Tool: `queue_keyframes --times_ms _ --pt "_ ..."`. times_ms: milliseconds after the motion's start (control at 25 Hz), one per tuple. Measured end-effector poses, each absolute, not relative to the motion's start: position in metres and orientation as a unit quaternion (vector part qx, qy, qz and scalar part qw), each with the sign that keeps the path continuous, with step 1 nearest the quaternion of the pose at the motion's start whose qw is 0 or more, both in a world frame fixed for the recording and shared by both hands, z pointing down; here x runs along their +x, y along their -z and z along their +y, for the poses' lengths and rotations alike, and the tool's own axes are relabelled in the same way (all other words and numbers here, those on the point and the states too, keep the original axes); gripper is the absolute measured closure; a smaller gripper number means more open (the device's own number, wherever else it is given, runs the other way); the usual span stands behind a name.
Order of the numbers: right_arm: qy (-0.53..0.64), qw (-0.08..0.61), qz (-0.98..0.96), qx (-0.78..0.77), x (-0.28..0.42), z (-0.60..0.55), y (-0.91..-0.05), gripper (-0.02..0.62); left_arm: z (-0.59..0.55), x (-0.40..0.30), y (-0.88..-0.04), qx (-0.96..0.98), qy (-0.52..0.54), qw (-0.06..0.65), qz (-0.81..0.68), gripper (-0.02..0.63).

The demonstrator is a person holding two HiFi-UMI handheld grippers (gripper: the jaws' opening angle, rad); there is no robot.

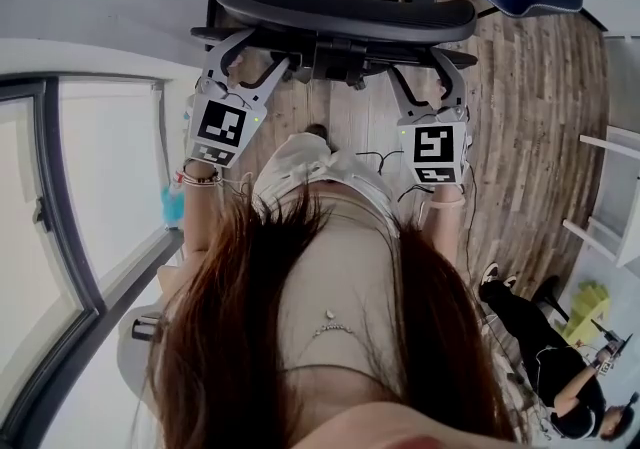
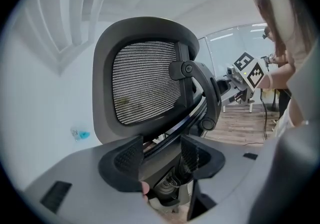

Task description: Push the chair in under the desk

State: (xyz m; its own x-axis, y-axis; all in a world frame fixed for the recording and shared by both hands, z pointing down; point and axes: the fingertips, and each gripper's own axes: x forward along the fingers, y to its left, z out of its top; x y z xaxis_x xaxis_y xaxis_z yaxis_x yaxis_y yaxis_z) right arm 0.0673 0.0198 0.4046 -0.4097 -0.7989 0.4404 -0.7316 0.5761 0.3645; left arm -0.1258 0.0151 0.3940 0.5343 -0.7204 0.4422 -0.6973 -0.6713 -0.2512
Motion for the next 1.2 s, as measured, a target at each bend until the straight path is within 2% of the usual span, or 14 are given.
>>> queue_keyframes --times_ms 1200 --pt "0.051 0.289 -0.836 0.464 0.063 -0.028 -0.404 0.336 -0.034 -0.131 -0.392 -0.883 0.247 0.018 0.398 0.377"
